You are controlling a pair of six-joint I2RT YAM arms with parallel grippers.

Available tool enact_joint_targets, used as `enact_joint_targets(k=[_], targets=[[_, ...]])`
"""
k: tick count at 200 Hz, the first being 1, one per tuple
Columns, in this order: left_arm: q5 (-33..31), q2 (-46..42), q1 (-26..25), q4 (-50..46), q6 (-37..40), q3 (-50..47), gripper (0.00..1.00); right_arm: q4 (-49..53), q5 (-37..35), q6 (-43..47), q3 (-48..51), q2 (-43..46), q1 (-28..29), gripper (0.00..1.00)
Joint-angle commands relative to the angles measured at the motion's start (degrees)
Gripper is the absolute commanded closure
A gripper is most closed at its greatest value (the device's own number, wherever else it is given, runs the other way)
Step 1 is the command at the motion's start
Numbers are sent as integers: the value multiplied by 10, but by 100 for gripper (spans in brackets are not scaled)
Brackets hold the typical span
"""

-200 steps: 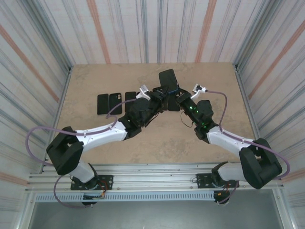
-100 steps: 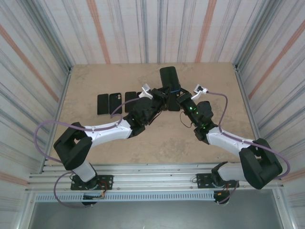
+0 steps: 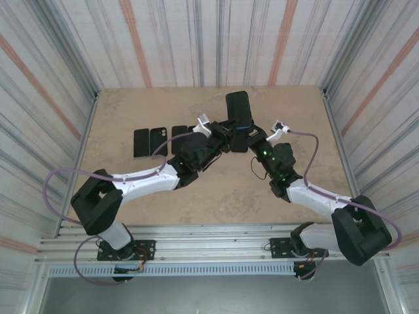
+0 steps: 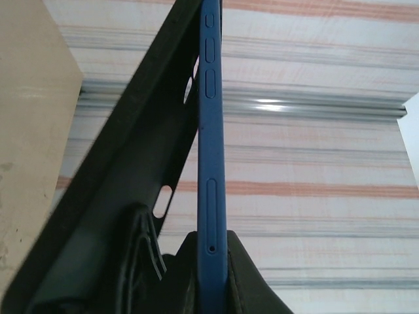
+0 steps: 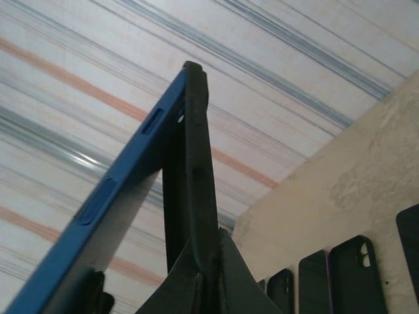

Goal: Take the phone out of the phone case

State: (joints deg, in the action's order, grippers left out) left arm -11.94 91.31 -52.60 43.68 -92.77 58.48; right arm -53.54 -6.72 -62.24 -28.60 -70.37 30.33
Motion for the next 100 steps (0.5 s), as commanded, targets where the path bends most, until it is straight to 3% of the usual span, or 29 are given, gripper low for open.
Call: enact_joint_targets(k=[1,71,100], targets=[[-4,-45,10,33,25,6,100,0,-32,31,2,17,-8,100],[23,-69,14,13,39,2,100,48,-22,33,0,32,-41,100],[38,-54,18,0,35,2,100,101,20,52,-4,56,-87,100]])
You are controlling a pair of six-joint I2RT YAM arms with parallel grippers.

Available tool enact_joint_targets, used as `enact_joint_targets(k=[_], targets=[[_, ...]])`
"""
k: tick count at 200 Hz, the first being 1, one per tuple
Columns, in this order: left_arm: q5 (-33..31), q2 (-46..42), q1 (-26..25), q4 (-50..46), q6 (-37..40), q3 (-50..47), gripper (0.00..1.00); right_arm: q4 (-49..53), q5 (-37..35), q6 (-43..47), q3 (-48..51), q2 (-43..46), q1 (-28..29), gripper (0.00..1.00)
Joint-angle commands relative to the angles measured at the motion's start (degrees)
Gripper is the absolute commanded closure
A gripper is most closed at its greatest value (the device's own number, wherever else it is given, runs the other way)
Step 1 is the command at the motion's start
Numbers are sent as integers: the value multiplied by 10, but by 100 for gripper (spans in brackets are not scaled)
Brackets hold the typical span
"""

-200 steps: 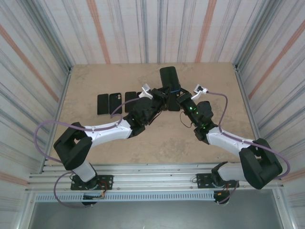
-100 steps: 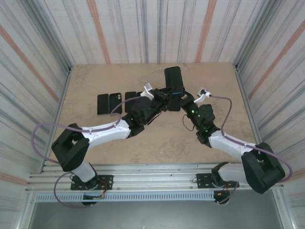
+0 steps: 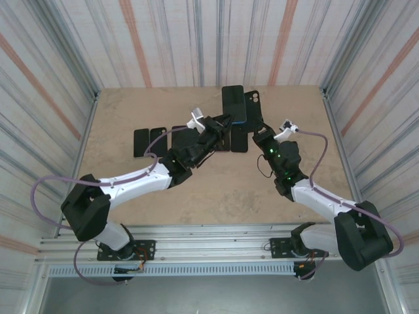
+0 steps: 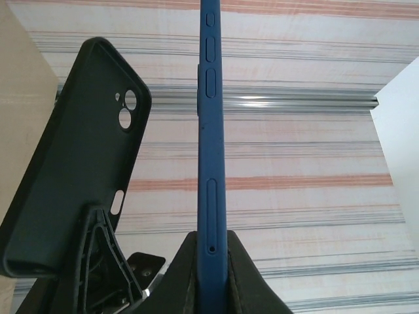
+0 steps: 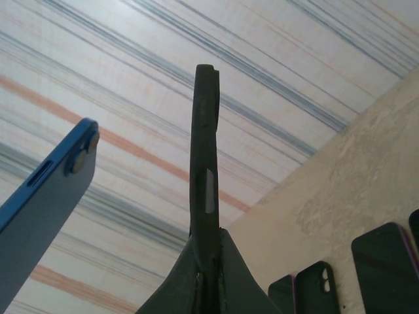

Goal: Take the phone out of the phone case

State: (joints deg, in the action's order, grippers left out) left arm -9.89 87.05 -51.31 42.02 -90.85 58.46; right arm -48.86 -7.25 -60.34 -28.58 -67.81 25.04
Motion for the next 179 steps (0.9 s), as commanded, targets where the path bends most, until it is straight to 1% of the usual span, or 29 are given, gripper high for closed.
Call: enact_joint_targets(k=[1,33,54,76,111,172,179], targets=[[17,-10,5,17,15,2,100,57,27,34,-5,32,-36,100],[34,42,5,16,2,17,100,182,93,72,-25,73,-98,100],[47,85,4,15,7,39,100,257,157,85,-45,82,-157,100],[53,132,0,-1,5,67,100,306,204,99,-55,84,-203,100],[55,208,-2,-19,2,112,100,324,250,104,-52,74,-254,100],[69,327,-2,-54,-24,208,100,324,260,107,-37,56,-308,100],[70,351,-2,-58,-25,219,100,324,260,109,-36,52,-313,100]])
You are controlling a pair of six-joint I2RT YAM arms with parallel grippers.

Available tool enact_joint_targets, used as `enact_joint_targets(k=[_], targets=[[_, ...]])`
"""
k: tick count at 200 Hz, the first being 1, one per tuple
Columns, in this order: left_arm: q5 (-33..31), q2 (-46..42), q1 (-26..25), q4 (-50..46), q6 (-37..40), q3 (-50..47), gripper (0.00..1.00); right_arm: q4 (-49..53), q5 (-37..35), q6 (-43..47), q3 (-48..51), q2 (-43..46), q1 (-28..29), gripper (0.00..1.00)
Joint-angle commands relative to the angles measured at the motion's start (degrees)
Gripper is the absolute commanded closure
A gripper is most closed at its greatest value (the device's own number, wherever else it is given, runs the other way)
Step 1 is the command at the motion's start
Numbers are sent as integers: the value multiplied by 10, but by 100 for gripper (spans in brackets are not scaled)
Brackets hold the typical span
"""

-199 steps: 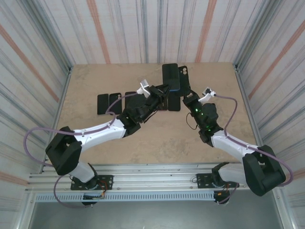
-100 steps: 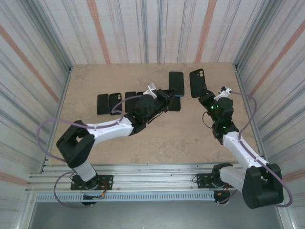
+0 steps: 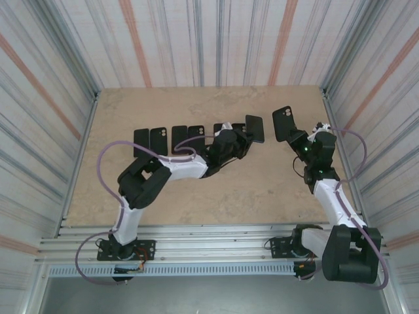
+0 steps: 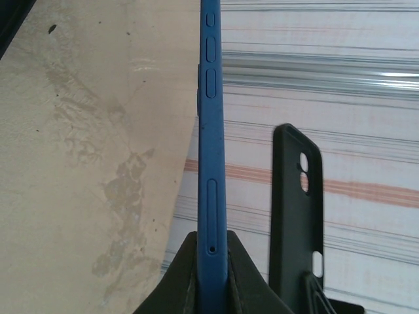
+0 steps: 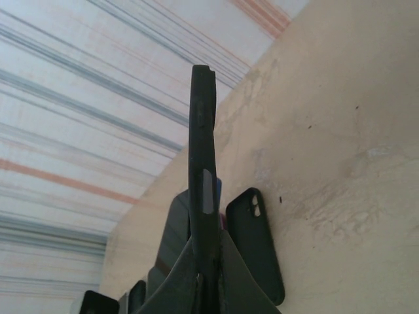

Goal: Take the phone out of the phone case

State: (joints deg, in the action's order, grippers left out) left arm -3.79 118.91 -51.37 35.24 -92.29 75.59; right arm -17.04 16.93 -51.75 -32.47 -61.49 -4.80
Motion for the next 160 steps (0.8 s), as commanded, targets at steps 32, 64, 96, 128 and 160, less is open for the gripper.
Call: enact_joint_targets(k=[32,64,96,128,160], targets=[[9,75,-1,-32,-8,96,100,-12,27,13,11,-27,-32,100],[1,107,-1,-62,-12,131,100,-23,33,12,18,-40,-40,100],[5,145,1,-78,-12,173,100,-35,41,8,22,-52,-44,100],[2,171,3,-88,-15,202,100,-49,48,3,25,-64,-46,100],[-7,181,6,-104,1,221,100,-56,48,3,29,-77,-48,100]])
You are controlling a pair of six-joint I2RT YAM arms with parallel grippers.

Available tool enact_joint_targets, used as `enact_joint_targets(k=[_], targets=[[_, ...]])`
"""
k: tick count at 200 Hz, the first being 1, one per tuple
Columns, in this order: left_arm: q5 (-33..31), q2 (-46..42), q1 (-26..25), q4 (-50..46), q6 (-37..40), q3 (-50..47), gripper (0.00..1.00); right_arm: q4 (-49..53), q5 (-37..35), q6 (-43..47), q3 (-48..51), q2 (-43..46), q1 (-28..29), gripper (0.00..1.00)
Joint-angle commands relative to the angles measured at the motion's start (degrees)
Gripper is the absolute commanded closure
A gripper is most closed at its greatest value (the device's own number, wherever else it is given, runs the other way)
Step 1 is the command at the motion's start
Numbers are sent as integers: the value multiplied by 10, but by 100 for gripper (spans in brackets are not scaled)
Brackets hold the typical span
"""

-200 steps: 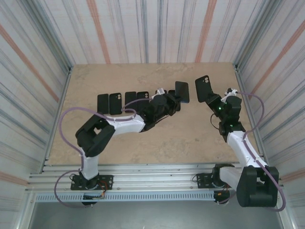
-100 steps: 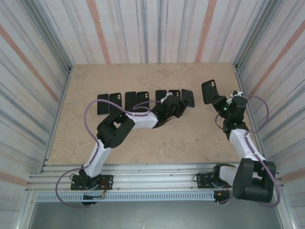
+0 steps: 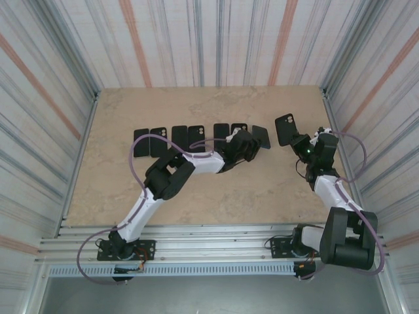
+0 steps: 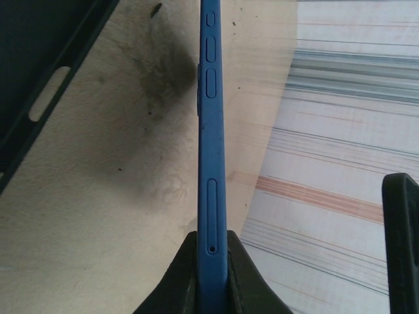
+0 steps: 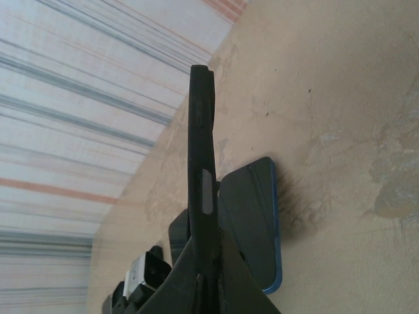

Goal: Take the phone out of the phone case

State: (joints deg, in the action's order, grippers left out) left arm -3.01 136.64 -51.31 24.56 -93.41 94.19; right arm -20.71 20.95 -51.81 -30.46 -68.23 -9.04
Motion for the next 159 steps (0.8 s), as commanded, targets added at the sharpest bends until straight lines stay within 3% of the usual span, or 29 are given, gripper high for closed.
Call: enact_joint_targets(k=[1,92,159], targets=[[-16,4,5,3,12,36,100,-20,8,3,9,-10,-5,100],[-16,60,12,-16,3,97,100,-44,14,-2,16,-35,-8,100],[2,72,11,-73,8,134,85,-57,13,0,22,-52,-14,100]])
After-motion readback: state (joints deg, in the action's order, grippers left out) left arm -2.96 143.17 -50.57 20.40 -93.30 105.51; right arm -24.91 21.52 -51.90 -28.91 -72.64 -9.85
